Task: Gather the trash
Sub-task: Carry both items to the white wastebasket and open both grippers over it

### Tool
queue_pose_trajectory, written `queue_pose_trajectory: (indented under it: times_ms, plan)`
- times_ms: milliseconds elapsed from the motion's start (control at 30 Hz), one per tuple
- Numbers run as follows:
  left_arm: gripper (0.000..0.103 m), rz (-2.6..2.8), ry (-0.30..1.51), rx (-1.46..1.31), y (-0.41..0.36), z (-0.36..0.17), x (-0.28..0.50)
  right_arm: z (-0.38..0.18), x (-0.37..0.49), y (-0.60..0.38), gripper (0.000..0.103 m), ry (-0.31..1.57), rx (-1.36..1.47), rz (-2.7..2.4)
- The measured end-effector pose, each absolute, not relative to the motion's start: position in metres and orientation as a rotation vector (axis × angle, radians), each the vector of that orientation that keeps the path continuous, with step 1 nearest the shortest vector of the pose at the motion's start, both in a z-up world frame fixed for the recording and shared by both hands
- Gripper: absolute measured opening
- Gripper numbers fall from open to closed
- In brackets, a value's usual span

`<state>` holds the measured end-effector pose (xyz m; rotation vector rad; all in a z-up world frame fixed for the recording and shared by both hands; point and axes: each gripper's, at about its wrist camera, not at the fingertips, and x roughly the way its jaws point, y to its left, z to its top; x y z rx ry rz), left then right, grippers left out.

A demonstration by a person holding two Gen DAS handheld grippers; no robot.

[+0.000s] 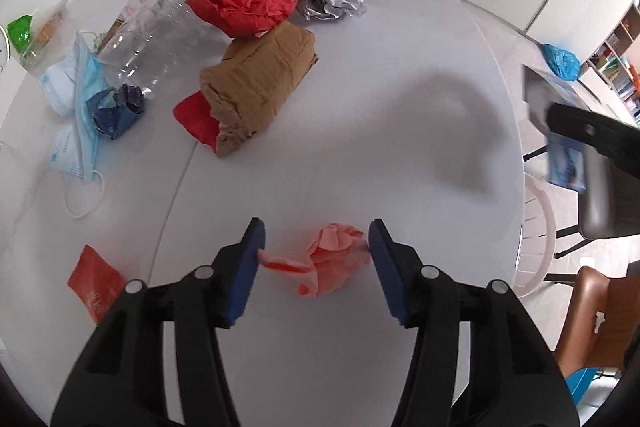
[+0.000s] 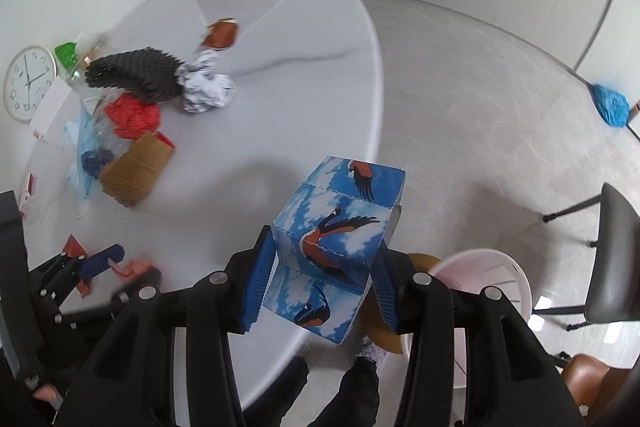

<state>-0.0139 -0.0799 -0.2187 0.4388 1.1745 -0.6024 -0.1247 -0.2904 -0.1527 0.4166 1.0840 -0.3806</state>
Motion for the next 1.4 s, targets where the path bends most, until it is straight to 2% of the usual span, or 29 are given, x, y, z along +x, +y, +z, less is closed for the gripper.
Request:
queue_pose_trajectory:
  times_ms: [300, 467, 800, 1067, 1100, 1133, 1200, 1300, 1400]
  plan:
    - [0.038, -0.587, 1.148, 0.468, -0.1, -0.227, -0.025, -0.163, -0.176, -0.334, 0.047, 1.092, 0.486, -0.437]
    - [0.035, -0.596, 1.151, 0.455, -0.1, -0.225, -0.028, -0.173, -0.207, -0.356, 0.047, 1.12, 0.504, -0.5]
    - [0.035, -0.644, 1.125, 0.418, -0.081, -0.184, -0.032, -0.178, -0.227, -0.364, 0.047, 1.124, 0.518, -0.528]
    - [0.035, -0.816, 1.072, 0.455, -0.126, -0.155, -0.06, -0.215, -0.269, -0.386, 0.048, 1.212, 0.644, -0.577]
    - [0.035, -0.846, 1.065, 0.464, -0.136, -0.153, -0.066, -0.218, -0.272, -0.388, 0.051, 1.221, 0.656, -0.585]
    - [0.035, -0.88, 1.059, 0.476, -0.148, -0.151, -0.072, -0.222, -0.276, -0.391, 0.067, 1.235, 0.672, -0.598]
    - [0.035, -0.947, 1.061, 0.493, -0.174, -0.15, -0.088, -0.223, -0.287, -0.398, 0.084, 1.238, 0.684, -0.652]
    - [0.035, -1.059, 1.056, 0.525, -0.214, -0.151, -0.113, -0.212, -0.306, -0.408, 0.093, 1.198, 0.704, -0.713]
    - [0.035, -1.162, 1.054, 0.565, -0.256, -0.154, -0.142, -0.201, -0.322, -0.418, 0.096, 1.174, 0.718, -0.763]
